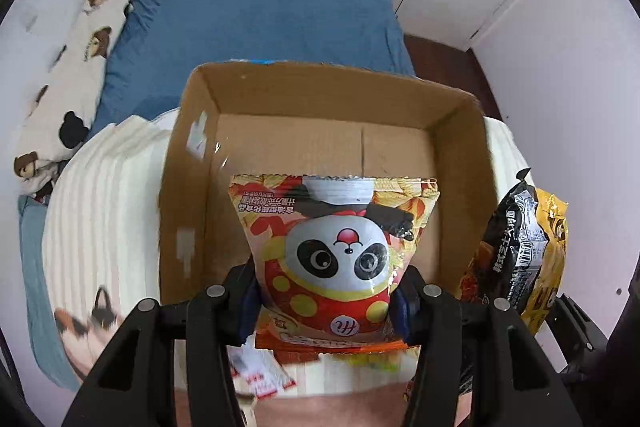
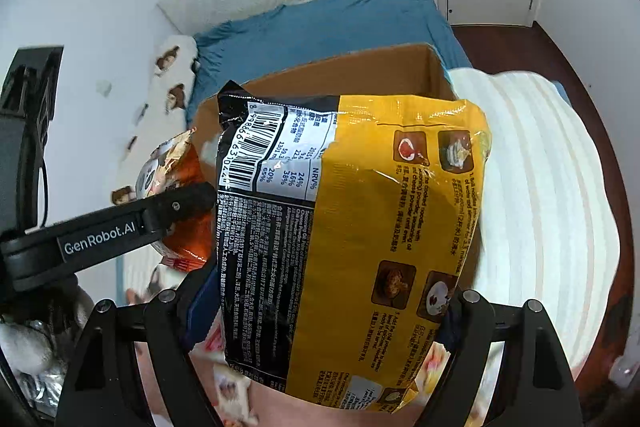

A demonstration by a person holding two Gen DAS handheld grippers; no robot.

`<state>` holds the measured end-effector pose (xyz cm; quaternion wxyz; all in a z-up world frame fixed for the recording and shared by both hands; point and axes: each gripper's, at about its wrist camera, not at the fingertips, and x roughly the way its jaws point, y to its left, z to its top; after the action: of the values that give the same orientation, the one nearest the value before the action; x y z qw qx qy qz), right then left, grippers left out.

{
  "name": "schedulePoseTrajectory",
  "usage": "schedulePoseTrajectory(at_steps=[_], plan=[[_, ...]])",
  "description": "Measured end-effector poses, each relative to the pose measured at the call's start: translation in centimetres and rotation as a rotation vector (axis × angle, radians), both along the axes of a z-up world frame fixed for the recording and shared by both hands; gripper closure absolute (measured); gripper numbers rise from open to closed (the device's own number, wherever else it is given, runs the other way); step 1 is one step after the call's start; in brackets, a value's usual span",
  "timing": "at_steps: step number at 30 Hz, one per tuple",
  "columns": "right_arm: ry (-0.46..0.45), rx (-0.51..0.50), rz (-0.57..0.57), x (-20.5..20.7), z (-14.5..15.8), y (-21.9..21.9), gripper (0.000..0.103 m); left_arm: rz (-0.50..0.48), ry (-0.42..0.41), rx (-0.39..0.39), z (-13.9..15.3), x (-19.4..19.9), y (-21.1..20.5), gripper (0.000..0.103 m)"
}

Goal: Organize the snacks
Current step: 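Carry both bags into the cardboard box and open both tools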

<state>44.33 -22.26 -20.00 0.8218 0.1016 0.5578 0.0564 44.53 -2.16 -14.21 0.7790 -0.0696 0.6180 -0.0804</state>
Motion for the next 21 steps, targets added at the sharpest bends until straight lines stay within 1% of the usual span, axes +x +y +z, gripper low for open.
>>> schedulePoseTrajectory(at_steps=[2, 3, 4, 7, 10, 13, 16, 18, 21], plan=[[0.041, -0.029, 0.007, 3.6, -1.4, 0.7, 0.017, -0.003, 0.039, 0.010, -1.8, 3.1, -0.2, 0.054], [0.053, -0.047, 0.007, 5.1, -2.0, 1.4, 0.017, -0.003, 0.049, 0.012, -2.6, 3.8, -0.2, 0.054], [0.061, -0.061, 0.010, 6.2, -1.8, 2.2, 0.017, -0.010, 0.067, 0.021, -3.5, 5.1, -0.3, 0.054], [0.108, -0.111, 0.023, 9.8, -4.0, 3.1, 0.017, -0.021, 0.127, 0.041, -6.7, 8.2, -0.6, 0.053], [0.160, -0.150, 0.041, 12.8, -6.9, 3.4, 0.017, -0.038, 0.162, 0.065, -8.8, 9.9, -1.2, 0.053], [0.206, -0.181, 0.060, 14.9, -9.9, 3.3, 0.017, -0.052, 0.192, 0.094, -11.0, 11.1, -1.4, 0.053], [0.240, -0.201, 0.072, 16.2, -12.1, 3.1, 0.017, -0.054, 0.219, 0.094, -12.7, 11.8, -1.3, 0.053], [0.259, -0.207, 0.075, 17.1, -13.7, 2.7, 0.017, -0.062, 0.239, 0.086, -13.1, 12.1, -1.7, 0.053], [0.313, -0.219, 0.078, 16.8, -15.2, 2.9, 0.016, -0.073, 0.280, 0.091, -14.4, 12.1, -1.7, 0.052]])
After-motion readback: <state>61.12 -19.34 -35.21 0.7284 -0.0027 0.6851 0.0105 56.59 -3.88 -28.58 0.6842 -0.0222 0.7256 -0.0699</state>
